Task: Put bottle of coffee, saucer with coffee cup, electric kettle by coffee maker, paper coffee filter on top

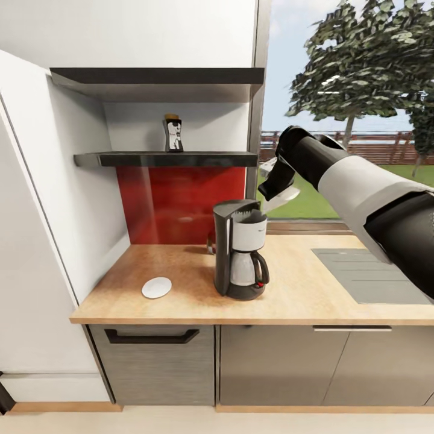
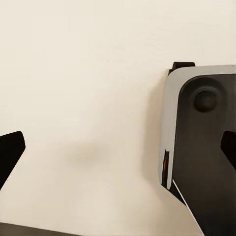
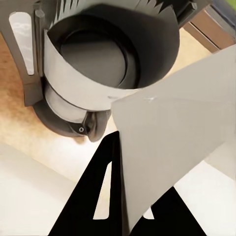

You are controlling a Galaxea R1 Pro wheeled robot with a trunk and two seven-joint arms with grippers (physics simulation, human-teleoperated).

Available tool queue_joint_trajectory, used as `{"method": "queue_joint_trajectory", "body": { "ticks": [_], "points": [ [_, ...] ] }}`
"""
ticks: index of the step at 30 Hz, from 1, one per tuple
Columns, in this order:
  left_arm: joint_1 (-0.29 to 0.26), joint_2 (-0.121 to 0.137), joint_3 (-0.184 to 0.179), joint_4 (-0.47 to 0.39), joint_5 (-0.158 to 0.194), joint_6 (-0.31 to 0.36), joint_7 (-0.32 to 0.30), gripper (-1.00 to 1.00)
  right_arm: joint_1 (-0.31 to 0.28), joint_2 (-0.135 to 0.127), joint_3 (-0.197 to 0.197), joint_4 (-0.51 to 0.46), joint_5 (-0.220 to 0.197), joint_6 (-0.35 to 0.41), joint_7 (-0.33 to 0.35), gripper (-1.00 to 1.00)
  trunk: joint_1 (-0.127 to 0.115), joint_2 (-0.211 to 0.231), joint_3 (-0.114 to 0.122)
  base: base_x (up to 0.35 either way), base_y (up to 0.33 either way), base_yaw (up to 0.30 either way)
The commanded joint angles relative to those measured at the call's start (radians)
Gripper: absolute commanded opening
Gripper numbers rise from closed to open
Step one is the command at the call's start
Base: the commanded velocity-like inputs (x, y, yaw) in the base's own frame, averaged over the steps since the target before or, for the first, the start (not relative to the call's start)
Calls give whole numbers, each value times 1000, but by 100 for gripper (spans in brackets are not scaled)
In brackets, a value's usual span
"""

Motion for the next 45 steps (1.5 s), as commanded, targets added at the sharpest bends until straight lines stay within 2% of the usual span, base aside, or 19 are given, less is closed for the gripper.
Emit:
{"method": "queue_joint_trajectory", "body": {
  "ticks": [1, 14, 26, 45],
  "points": [
    [0, 0, -1, 1, 2, -4, 1, 100, 1, 0, 2, -1, 11, 1, 2, -100, 0, -1, 0, 3, 3, 0],
    [0, 3, -1, 3, 2, -4, 1, 100, 4, -2, 2, -1, 12, 1, 2, -100, 0, -1, 0, 148, 63, 0],
    [7, 2, -1, 2, 3, -4, 1, 100, 47, -5, 2, -1, 14, 1, -1, -100, 0, -1, 0, 9, 4, 0],
    [7, -1, -1, 1, 3, -4, 1, 100, 52, -9, 2, -1, 14, 1, -2, -100, 0, -1, 0, 63, 18, 0]
  ]
}}
